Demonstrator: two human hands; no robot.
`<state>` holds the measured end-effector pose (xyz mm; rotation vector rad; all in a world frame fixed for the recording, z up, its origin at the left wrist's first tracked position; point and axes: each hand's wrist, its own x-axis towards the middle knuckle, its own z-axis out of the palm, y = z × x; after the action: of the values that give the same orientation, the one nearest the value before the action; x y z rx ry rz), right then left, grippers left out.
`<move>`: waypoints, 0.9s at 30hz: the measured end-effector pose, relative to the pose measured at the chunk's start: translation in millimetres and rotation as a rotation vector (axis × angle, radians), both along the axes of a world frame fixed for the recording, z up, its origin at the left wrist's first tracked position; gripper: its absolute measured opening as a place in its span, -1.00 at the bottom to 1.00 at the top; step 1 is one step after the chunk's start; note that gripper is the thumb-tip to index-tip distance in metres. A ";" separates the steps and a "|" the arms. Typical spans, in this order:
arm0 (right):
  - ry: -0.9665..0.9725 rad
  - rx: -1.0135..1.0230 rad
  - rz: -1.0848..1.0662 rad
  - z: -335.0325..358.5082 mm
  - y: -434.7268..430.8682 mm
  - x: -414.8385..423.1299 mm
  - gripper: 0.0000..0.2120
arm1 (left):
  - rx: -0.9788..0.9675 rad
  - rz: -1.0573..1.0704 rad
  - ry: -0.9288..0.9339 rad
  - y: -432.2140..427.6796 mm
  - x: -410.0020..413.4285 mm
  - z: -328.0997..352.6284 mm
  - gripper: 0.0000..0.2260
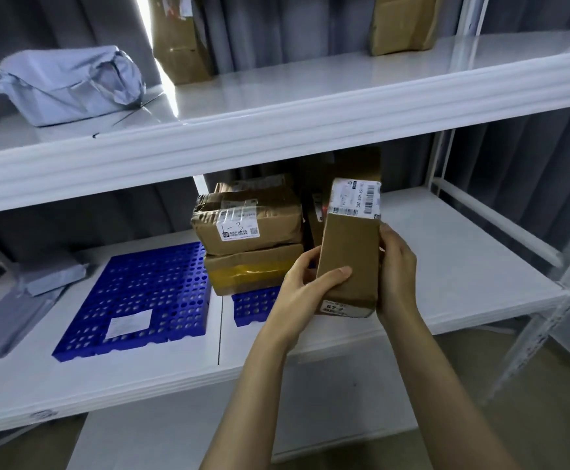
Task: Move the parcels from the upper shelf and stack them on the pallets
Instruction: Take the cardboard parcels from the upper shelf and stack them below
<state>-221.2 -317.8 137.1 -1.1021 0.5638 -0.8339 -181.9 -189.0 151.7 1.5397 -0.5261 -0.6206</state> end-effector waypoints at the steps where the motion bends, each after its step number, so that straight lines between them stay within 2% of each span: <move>1: 0.016 -0.031 -0.030 0.0 -7.5 6.5 -0.73 | -0.024 0.028 0.013 -5.7 3.4 0.6 -0.47; 4: 0.111 -0.226 -0.128 -3.8 -29.6 23.4 -0.76 | -0.063 0.141 0.035 -17.1 15.2 1.1 -0.49; 9: 0.338 -0.667 -0.171 -16.3 -66.7 59.5 -0.55 | -0.087 0.262 0.067 -20.9 35.6 3.3 -0.52; 13: 0.536 -0.802 -0.073 -25.2 -78.3 84.1 -0.38 | -0.083 0.286 0.052 -20.9 44.3 7.8 -0.57; 18: 0.599 -0.956 -0.089 -25.9 -74.6 100.7 -0.24 | -0.095 0.316 0.054 -19.7 53.2 10.9 -0.65; 23: 0.617 -0.980 -0.087 -29.5 -73.6 113.7 -0.33 | -0.076 0.330 0.052 -24.3 55.7 11.1 -0.66; 27: 0.514 -0.948 -0.103 -31.0 -79.6 110.7 -0.39 | -0.099 0.317 0.059 -30.6 55.9 11.0 -0.64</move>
<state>-110.6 -397.4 106.1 -2.2082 0.6637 -0.9300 -126.0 -219.6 162.7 1.4676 -0.2555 -0.3879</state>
